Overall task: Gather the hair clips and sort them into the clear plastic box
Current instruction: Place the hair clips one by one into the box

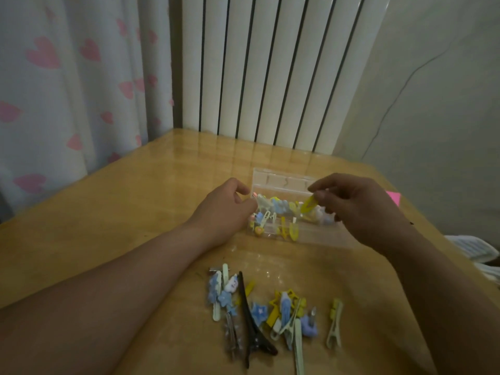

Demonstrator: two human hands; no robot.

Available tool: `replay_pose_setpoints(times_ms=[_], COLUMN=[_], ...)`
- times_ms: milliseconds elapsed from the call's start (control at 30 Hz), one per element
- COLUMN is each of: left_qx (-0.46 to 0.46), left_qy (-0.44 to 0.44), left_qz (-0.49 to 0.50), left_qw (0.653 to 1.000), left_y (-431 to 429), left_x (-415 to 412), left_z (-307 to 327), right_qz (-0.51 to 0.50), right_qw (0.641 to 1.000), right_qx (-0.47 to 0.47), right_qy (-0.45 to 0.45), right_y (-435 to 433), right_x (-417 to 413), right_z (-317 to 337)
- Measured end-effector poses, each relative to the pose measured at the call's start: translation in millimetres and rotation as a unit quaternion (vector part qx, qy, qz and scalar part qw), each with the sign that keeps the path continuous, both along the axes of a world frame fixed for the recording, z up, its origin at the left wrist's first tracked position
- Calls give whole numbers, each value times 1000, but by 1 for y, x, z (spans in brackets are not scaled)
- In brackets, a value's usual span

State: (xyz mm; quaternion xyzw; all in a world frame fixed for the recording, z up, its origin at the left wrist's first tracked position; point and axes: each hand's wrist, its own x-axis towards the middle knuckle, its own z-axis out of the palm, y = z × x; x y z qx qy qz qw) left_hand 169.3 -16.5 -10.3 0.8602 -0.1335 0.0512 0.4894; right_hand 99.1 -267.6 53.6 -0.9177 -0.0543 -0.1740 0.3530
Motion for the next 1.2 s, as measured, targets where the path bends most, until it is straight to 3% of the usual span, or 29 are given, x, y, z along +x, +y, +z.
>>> replay_pose_setpoints(times_ms=[333, 600, 967, 1200], left_qx=[0, 0, 2, 2], left_qy=[1, 3, 2, -4], left_qz=[1, 1, 5, 10], left_qw=[1000, 1000, 1000, 1000], left_y=[-1, -1, 0, -1], left_x=[-1, -2, 1, -2], left_z=[1, 1, -2, 2], right_qz=[12, -8, -30, 36], right_qw=[995, 994, 995, 991], right_qx=[-86, -83, -96, -123], right_qy=[58, 76, 10, -26], right_y=[10, 21, 22, 40], right_x=[19, 24, 13, -9], right_z=[-24, -29, -26, -16])
